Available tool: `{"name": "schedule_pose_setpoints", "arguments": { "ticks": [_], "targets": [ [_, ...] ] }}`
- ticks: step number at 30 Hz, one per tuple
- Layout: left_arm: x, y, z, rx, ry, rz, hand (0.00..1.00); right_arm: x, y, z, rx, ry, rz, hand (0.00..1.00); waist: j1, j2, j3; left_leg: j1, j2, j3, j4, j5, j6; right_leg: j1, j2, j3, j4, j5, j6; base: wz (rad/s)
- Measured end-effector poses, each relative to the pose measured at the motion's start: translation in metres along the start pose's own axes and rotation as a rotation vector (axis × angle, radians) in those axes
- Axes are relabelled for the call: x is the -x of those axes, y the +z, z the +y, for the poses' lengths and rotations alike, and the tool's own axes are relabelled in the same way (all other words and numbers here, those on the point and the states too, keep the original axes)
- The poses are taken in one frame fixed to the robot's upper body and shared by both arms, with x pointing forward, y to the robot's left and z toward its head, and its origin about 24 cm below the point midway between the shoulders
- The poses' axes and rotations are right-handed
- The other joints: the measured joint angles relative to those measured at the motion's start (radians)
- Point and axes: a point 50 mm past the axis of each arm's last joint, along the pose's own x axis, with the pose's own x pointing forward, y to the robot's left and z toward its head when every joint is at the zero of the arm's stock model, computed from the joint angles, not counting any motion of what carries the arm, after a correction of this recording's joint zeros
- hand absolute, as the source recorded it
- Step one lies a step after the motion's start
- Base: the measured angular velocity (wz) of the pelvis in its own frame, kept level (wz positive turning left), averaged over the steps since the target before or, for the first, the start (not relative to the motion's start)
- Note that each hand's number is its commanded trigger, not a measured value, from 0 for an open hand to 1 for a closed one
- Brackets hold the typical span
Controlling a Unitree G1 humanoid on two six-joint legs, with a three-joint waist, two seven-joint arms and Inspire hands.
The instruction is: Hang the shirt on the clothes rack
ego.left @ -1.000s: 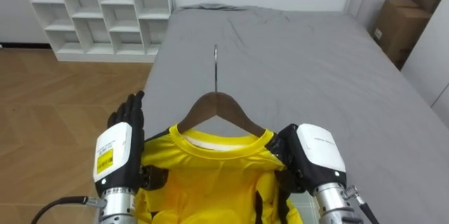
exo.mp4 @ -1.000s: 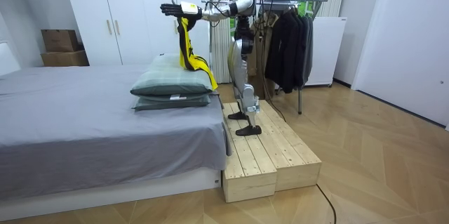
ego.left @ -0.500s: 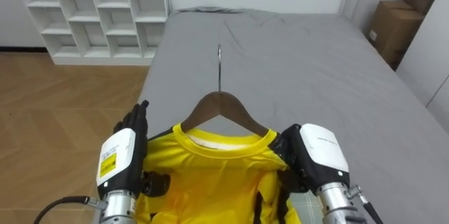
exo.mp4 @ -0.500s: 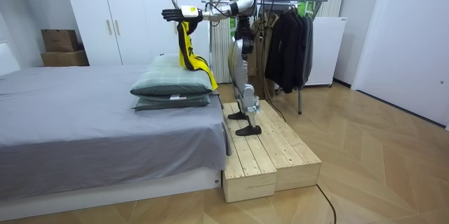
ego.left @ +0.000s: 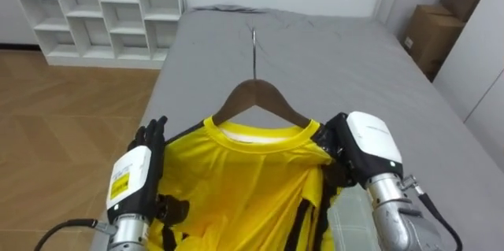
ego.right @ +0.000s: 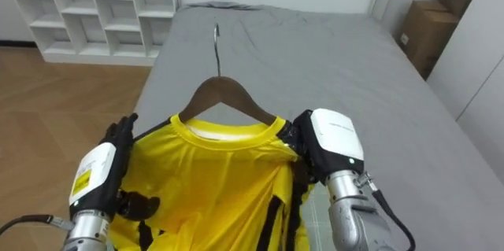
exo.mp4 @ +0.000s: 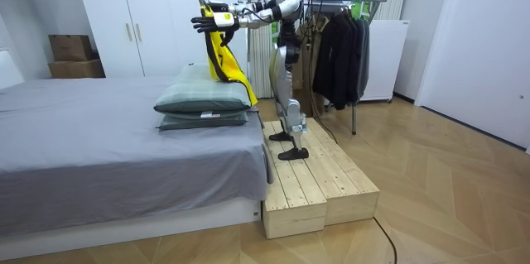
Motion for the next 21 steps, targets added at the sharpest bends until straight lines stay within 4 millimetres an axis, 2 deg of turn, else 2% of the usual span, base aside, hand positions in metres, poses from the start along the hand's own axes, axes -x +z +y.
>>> {"name": "schedule_pose_setpoints", "arguments": {
  "ticks": [8,14,21],
  "targets": [
    [0.0,-0.003,0.001,-0.008,-0.014,0.006,0.0,-0.001,-0.005,-0.002,-0.017,-0.019,0.014,1.0,0.01,0.003,0.0006,-0.001,-0.002,-0.017,-0.003,0.0,0.0,0.002,-0.004,-0.018,0.0,0.005,-0.002,0.06],
    [0.0,-0.014,0.001,-0.012,-0.037,0.054,0.0,-0.003,-0.027,-0.007,-0.036,-0.028,0.11,1.0,-0.001,0.026,0.0004,-0.014,-0.007,-0.021,-0.001,0.0,0.0,-0.006,-0.012,-0.026,0.0,0.004,0.001,0.03],
    [-0.001,-0.031,0.014,-0.007,0.017,0.131,0.0,-0.002,-0.049,-0.028,0.009,-0.081,0.161,1.0,-0.005,0.03,-0.0009,-0.017,-0.008,-0.018,-0.001,0.001,0.001,-0.015,-0.013,-0.022,0.007,0.004,0.001,-0.02]
  ]
}}
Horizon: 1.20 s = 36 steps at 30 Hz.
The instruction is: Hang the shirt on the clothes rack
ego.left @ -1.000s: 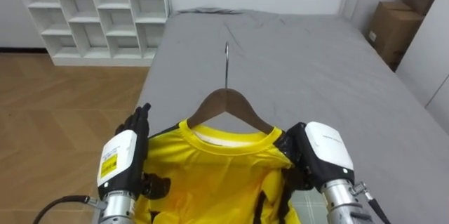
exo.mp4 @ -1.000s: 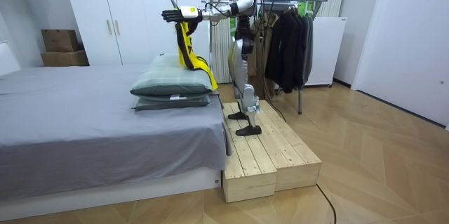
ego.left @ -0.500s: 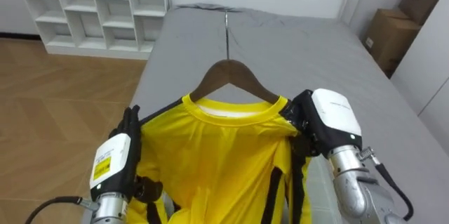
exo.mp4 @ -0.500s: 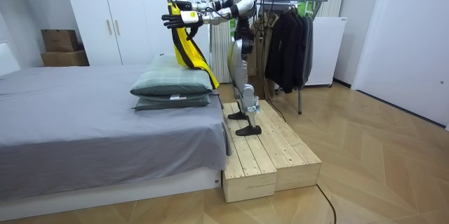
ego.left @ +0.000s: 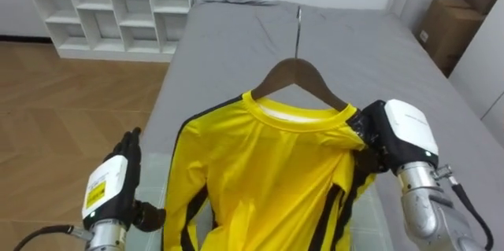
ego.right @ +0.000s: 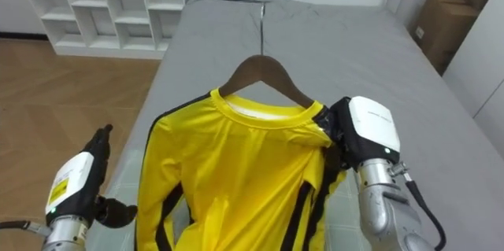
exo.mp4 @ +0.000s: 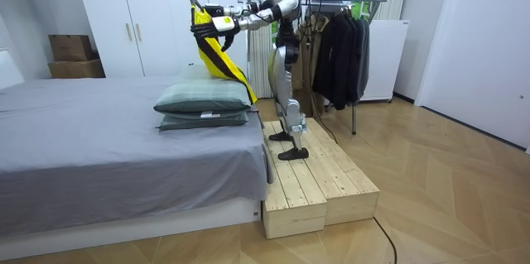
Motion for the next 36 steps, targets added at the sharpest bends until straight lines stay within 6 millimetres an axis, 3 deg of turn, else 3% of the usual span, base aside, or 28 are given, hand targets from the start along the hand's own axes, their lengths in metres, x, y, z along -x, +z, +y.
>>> {"name": "schedule_pose_setpoints", "arguments": {
  "ticks": [7,13,15,16,17,24,26,31,36],
  "targets": [
    [0.006,-0.022,-0.012,-0.038,-0.062,0.086,0.0,0.004,-0.017,-0.004,0.01,0.008,0.046,1.0,-0.003,-0.003,-0.0012,0.009,0.0,0.001,0.002,0.0,0.0,0.007,-0.001,0.0,0.008,0.0,0.0,0.0],
    [0.009,-0.04,-0.005,-0.001,-0.046,0.155,0.0,0.009,-0.022,0.0,0.014,0.025,0.062,1.0,0.001,-0.003,-0.0042,0.016,0.0,0.007,0.004,0.002,0.002,0.011,0.0,0.001,0.007,-0.001,0.001,-0.03],
    [0.015,-0.052,-0.005,0.012,-0.056,0.208,0.0,0.012,-0.025,0.002,0.014,0.031,0.074,1.0,0.001,-0.002,-0.0169,0.021,0.0,0.009,0.003,0.002,0.002,0.016,0.0,0.002,0.006,-0.001,0.002,-0.04],
    [0.02,-0.061,-0.005,0.027,-0.052,0.243,0.0,0.012,-0.027,0.002,0.01,0.032,0.082,1.0,0.001,-0.003,-0.0228,0.023,0.0,0.01,0.003,0.002,0.002,0.017,0.0,0.003,0.007,-0.001,0.002,0.0],
    [0.025,-0.067,-0.004,0.044,-0.051,0.273,0.0,0.012,-0.028,0.001,-0.001,0.026,0.09,1.0,0.001,-0.003,-0.0237,0.024,0.0,0.01,0.003,0.002,0.002,0.018,0.0,0.003,0.008,-0.001,0.001,0.0],
    [0.052,-0.097,-0.011,0.042,-0.09,0.393,0.0,0.012,-0.031,-0.002,-0.011,0.003,0.102,1.0,0.006,-0.002,-0.0239,0.028,0.0,0.009,0.003,0.003,0.005,0.026,-0.001,0.0,0.011,-0.001,0.002,0.02],
    [0.071,-0.116,-0.021,0.029,-0.145,0.478,0.0,0.015,-0.033,-0.001,-0.016,0.005,0.11,1.0,0.015,-0.003,-0.0237,0.041,-0.002,0.011,-0.003,0.003,0.005,0.035,-0.001,0.008,0.01,-0.009,0.006,-0.05],
    [0.097,-0.14,-0.031,0.008,-0.216,0.604,0.0,0.015,-0.035,-0.008,-0.011,-0.042,0.117,1.0,0.026,-0.002,-0.0233,0.043,-0.002,0.005,-0.022,0.002,0.005,0.029,0.0,0.006,0.008,-0.013,0.007,0.03],
    [0.133,-0.168,-0.034,0.054,-0.246,0.786,0.0,0.01,-0.023,-0.021,0.012,-0.105,0.054,1.0,0.036,-0.001,-0.0227,0.045,-0.002,0.01,-0.02,0.002,0.005,0.03,0.001,0.01,0.009,-0.013,0.007,-0.04]
  ]
}}
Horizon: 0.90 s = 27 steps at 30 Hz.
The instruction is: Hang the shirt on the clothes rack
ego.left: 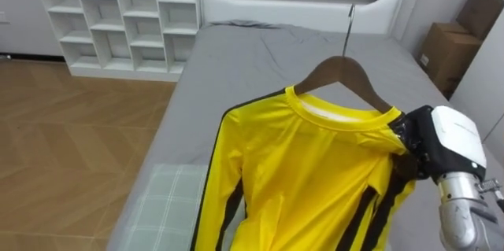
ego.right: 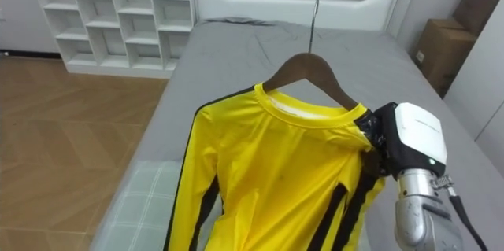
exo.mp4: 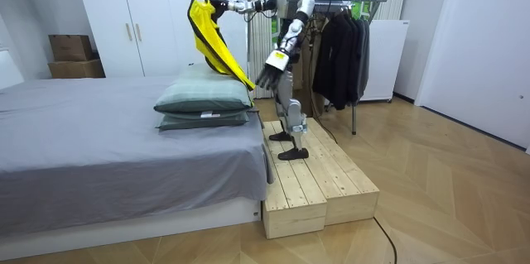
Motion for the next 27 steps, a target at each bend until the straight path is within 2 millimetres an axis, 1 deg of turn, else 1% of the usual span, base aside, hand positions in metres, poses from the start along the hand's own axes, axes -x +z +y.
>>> {"name": "schedule_pose_setpoints", "arguments": {
  "ticks": [2,3,4,5,6,8,10,13,18,19,21,23,27],
  "targets": [
    [0.007,-0.029,-0.006,-0.002,-0.03,0.111,0.0,-0.001,0.009,-0.007,-0.012,-0.034,-0.038,1.0,0.0,-0.002,0.0007,0.01,0.0,0.001,0.0,0.0,0.0,0.005,0.0,0.001,0.002,0.0,0.0,-0.02],
    [0.009,-0.036,-0.007,-0.002,-0.036,0.138,0.0,-0.001,0.01,-0.008,-0.013,-0.041,-0.045,1.0,0.0,-0.003,0.0013,0.013,0.0,0.001,0.0,0.0,0.0,0.007,0.0,0.002,0.002,0.0,0.0,0.0],
    [0.014,-0.048,-0.009,0.007,-0.045,0.184,0.0,0.0,0.013,-0.011,-0.013,-0.057,-0.061,1.0,0.005,-0.006,0.0025,0.012,0.0,0.001,-0.001,0.0,0.0,0.008,0.001,0.001,0.002,0.0,0.0,0.0],
    [0.017,-0.057,-0.009,0.024,-0.049,0.219,0.0,0.002,0.016,-0.014,-0.01,-0.072,-0.08,1.0,0.014,-0.009,0.0052,0.011,0.001,0.001,-0.005,0.0,0.0,0.006,0.001,0.002,0.0,0.0,0.0,0.0],
    [0.019,-0.062,-0.009,0.03,-0.05,0.236,0.0,0.003,0.017,-0.015,-0.004,-0.079,-0.088,1.0,0.02,-0.009,0.0056,0.012,0.001,0.002,-0.01,0.0,0.0,0.004,0.002,0.003,0.0,0.0,0.0,0.0],
    [0.025,-0.078,-0.01,0.059,-0.079,0.303,0.0,0.006,0.02,-0.019,0.016,-0.108,-0.112,1.0,0.033,-0.014,0.0108,0.011,0.001,0.004,-0.017,-0.002,0.001,0.0,0.003,0.006,-0.001,-0.002,0.002,0.0],
    [0.028,-0.085,-0.011,0.071,-0.104,0.332,0.0,0.012,0.022,-0.02,0.026,-0.112,-0.126,1.0,0.047,-0.015,0.0111,0.011,0.001,0.007,-0.018,-0.002,0.002,0.0,0.002,0.007,-0.002,-0.002,0.002,0.0],
    [0.036,-0.096,-0.017,0.068,-0.159,0.373,0.0,0.021,0.026,-0.022,0.019,-0.12,-0.16,1.0,0.05,-0.016,0.0112,0.008,0.001,0.004,-0.018,-0.003,0.003,0.0,0.001,0.001,-0.003,-0.003,0.003,0.04],
    [0.038,-0.093,-0.025,0.086,-0.201,0.372,0.0,0.021,0.033,-0.027,0.0,-0.138,-0.198,1.0,0.045,-0.014,0.0116,0.005,0.001,0.004,-0.014,-0.003,0.003,0.001,0.0,0.001,-0.005,-0.003,0.003,0.0],
    [0.035,-0.085,-0.028,0.09,-0.206,0.351,0.0,0.021,0.034,-0.028,-0.001,-0.139,-0.204,1.0,0.043,-0.015,0.0102,0.002,0.0,0.004,-0.014,-0.003,0.003,0.002,0.001,0.003,-0.009,-0.004,0.005,0.04],
    [0.034,-0.078,-0.034,0.083,-0.223,0.333,0.0,0.023,0.036,-0.027,0.003,-0.139,-0.216,1.0,0.041,-0.016,0.0086,-0.004,0.0,0.003,-0.013,-0.003,0.003,0.001,0.001,0.002,-0.013,-0.004,0.005,0.05],
    [0.031,-0.067,-0.039,0.062,-0.243,0.302,0.0,0.029,0.037,-0.026,0.003,-0.131,-0.225,1.0,0.041,-0.021,0.0051,-0.004,0.0,0.003,-0.012,-0.003,0.003,0.001,0.001,0.001,-0.013,-0.004,0.005,0.0],
    [0.027,-0.058,-0.041,0.04,-0.254,0.274,0.0,0.033,0.038,-0.026,-0.006,-0.113,-0.23,1.0,0.034,-0.024,0.004,-0.004,0.0,0.003,-0.012,-0.003,0.003,0.001,0.001,0.003,-0.014,-0.004,0.005,0.0]
  ]
}}
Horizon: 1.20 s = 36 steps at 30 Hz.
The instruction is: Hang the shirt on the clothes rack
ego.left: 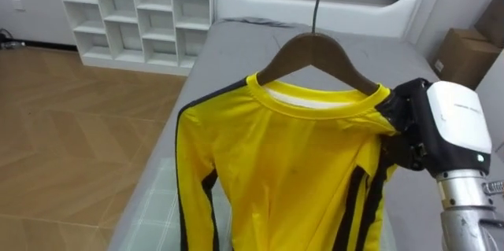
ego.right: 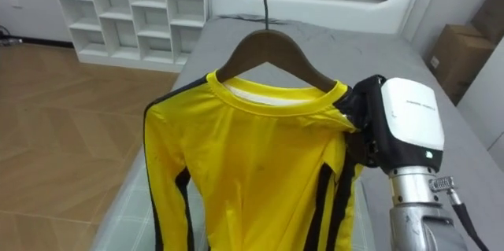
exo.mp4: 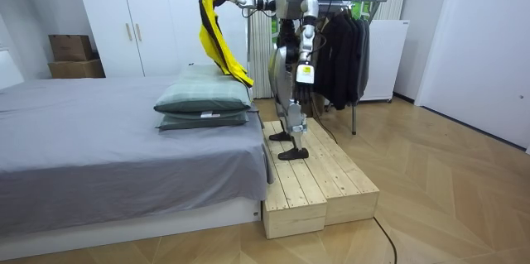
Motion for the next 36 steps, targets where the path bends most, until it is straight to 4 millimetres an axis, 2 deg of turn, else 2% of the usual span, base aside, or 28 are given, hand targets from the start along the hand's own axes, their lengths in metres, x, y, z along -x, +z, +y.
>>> {"name": "schedule_pose_setpoints", "arguments": {
  "ticks": [4,15,22,36],
  "targets": [
    [-0.001,0.008,-0.001,-0.017,-0.006,-0.022,0.0,0.0,0.0,0.002,-0.004,0.03,0.002,1.0,-0.012,0.001,0.001,0.003,0.001,0.009,0.0,0.0,0.0,-0.002,0.002,0.013,-0.001,0.0,0.0,-0.06],
    [-0.001,0.01,-0.002,-0.053,0.002,-0.024,0.0,0.001,0.011,0.005,-0.021,0.059,-0.022,1.0,-0.02,0.007,0.0043,0.018,0.002,0.022,-0.003,0.0,0.0,-0.001,0.003,0.026,0.014,0.0,0.0,-0.03],
    [-0.001,0.017,0.001,-0.048,0.085,-0.043,0.0,0.014,0.017,0.014,-0.044,0.105,-0.03,1.0,-0.012,0.008,0.0052,0.017,0.002,0.022,-0.003,-0.009,0.004,-0.001,0.002,0.02,0.016,0.0,0.0,0.0],
    [0.0,0.017,0.004,-0.041,0.165,-0.061,0.0,0.019,0.018,0.019,-0.058,0.135,-0.024,1.0,-0.004,-0.002,0.0013,0.018,0.002,0.024,0.002,-0.011,0.006,0.001,0.002,0.02,0.016,0.0,0.0,0.0]
  ]
}}
